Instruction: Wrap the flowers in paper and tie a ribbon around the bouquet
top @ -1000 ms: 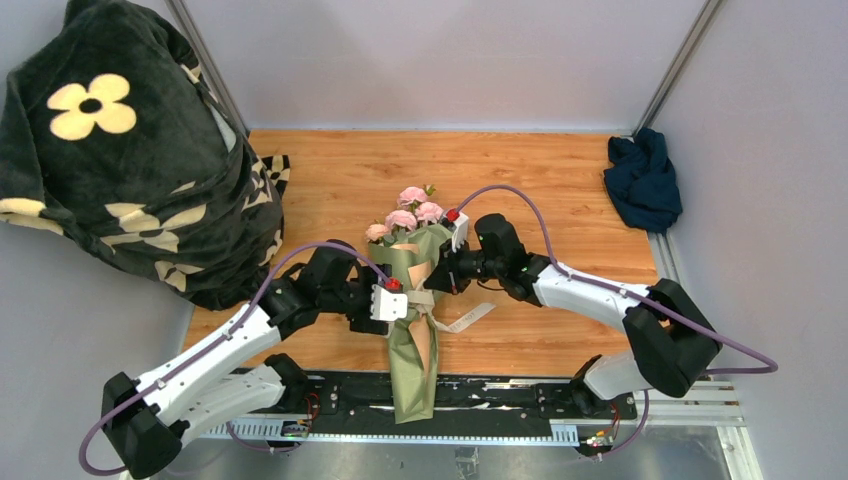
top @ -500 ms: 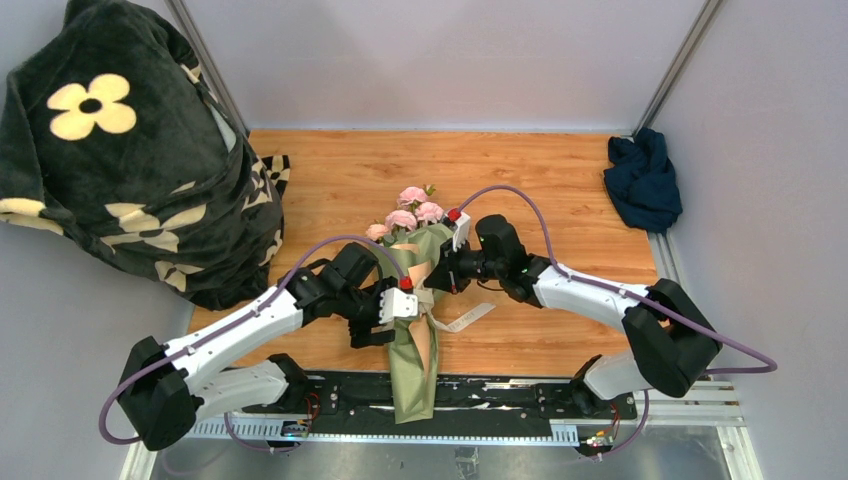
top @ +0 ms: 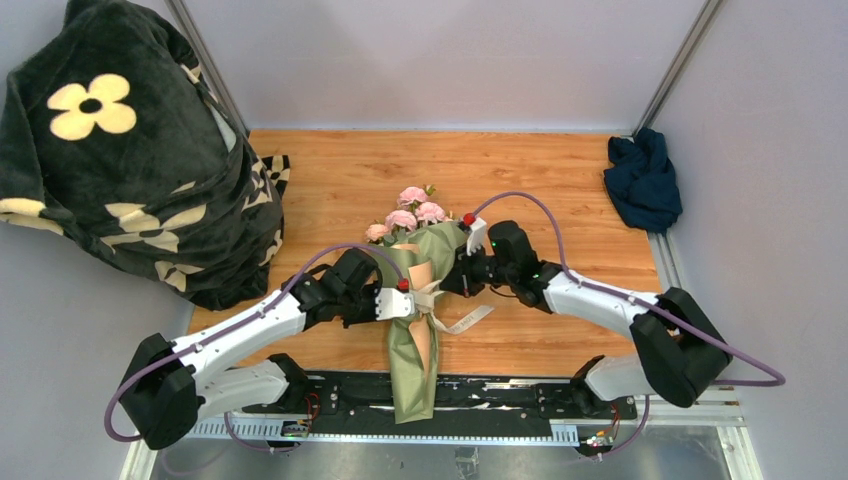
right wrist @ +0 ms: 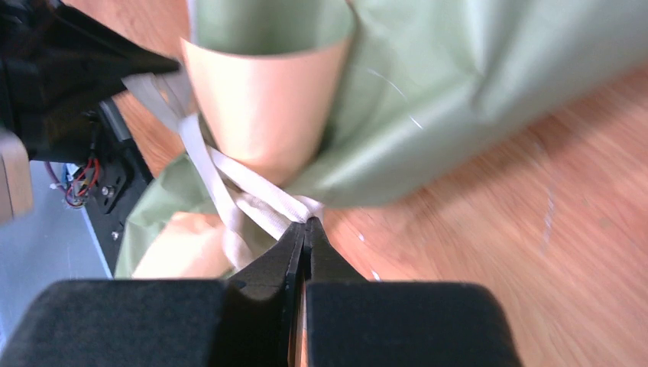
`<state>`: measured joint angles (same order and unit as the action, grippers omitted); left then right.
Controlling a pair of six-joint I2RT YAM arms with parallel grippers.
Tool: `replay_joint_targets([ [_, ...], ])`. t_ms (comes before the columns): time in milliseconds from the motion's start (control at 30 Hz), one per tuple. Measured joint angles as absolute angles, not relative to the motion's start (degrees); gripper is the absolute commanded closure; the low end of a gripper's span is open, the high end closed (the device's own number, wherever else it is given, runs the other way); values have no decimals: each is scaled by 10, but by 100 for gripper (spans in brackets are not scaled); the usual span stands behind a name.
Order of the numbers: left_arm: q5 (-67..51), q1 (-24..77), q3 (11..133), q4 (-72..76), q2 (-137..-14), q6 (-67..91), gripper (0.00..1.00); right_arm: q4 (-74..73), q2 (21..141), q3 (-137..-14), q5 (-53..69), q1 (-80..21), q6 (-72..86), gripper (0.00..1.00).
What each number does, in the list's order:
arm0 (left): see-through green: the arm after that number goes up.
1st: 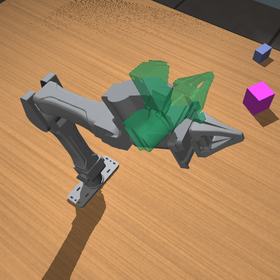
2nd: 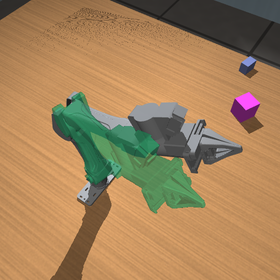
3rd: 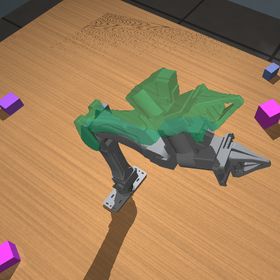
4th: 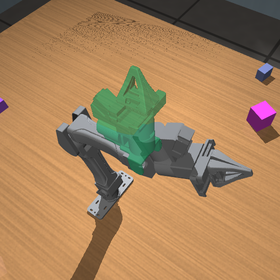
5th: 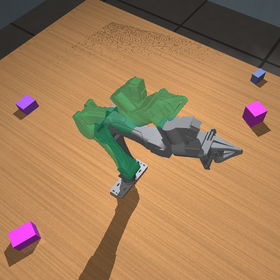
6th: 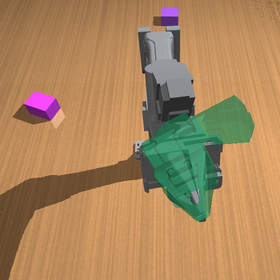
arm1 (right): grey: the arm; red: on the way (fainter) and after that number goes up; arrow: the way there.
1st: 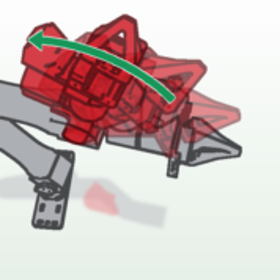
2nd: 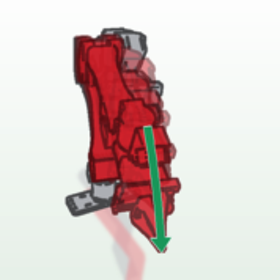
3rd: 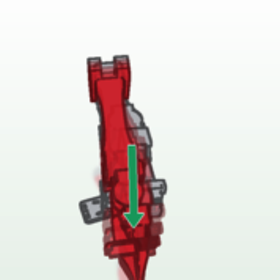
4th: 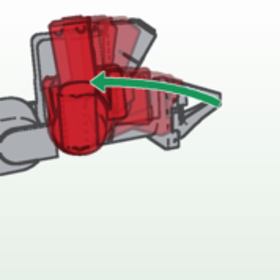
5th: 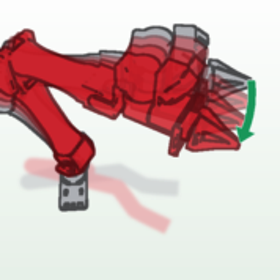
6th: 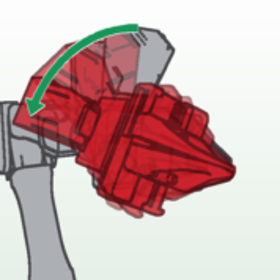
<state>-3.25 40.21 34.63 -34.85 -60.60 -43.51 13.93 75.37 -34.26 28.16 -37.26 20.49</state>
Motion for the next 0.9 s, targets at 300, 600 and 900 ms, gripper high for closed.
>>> replay_joint_targets([
  [300,29,349,275,-343,-595,-505,100,119,742,-251,300,-275,235,100],
  [600,47,268,234,-314,-590,-601,100,110,742,-201,320,-171,270,100],
  [900,-27,216,261,-356,-594,-654,45,76,779,-244,349,-152,250,89],
])
